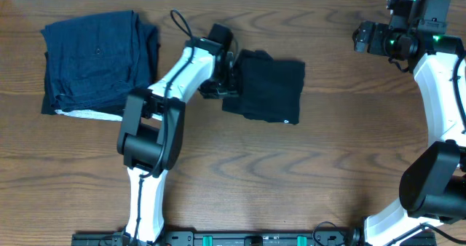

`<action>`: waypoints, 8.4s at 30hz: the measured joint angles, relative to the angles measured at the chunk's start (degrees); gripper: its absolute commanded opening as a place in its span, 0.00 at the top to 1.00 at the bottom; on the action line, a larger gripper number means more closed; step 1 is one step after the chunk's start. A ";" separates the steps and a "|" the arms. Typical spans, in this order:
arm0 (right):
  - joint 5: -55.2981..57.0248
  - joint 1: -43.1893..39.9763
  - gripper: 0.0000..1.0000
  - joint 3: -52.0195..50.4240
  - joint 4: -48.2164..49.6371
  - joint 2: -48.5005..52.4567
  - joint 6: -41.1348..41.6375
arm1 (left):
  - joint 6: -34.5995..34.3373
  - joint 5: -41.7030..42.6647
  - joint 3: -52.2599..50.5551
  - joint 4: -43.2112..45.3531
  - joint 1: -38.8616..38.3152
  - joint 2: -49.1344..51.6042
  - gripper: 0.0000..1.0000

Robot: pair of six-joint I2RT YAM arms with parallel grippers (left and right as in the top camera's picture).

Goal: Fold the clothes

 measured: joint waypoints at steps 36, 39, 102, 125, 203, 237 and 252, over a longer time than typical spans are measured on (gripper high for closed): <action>0.00 0.00 0.01 0.00 0.00 0.04 0.00 | 9.77 -3.48 1.53 6.64 -4.48 -0.17 0.06; 0.00 0.00 0.01 0.00 0.00 0.04 0.00 | 9.75 -3.87 1.51 6.97 -4.48 1.25 0.06; 0.00 0.00 0.01 0.00 -0.02 0.07 0.00 | 4.61 -4.04 1.75 18.23 -4.39 -9.07 0.94; 0.00 0.00 0.01 0.00 0.00 0.07 0.00 | -25.24 -16.55 1.68 37.68 26.56 -24.52 0.94; 0.00 0.00 0.01 0.00 0.00 0.07 0.00 | -23.78 -7.32 0.35 -0.50 39.34 -19.50 0.41; 0.00 0.00 0.01 0.00 0.00 0.07 0.00 | -5.25 -6.14 0.26 13.57 47.91 -10.54 0.94; 0.02 0.00 0.01 0.00 0.00 0.07 0.00 | -4.42 -6.38 0.11 16.06 42.97 -27.41 0.94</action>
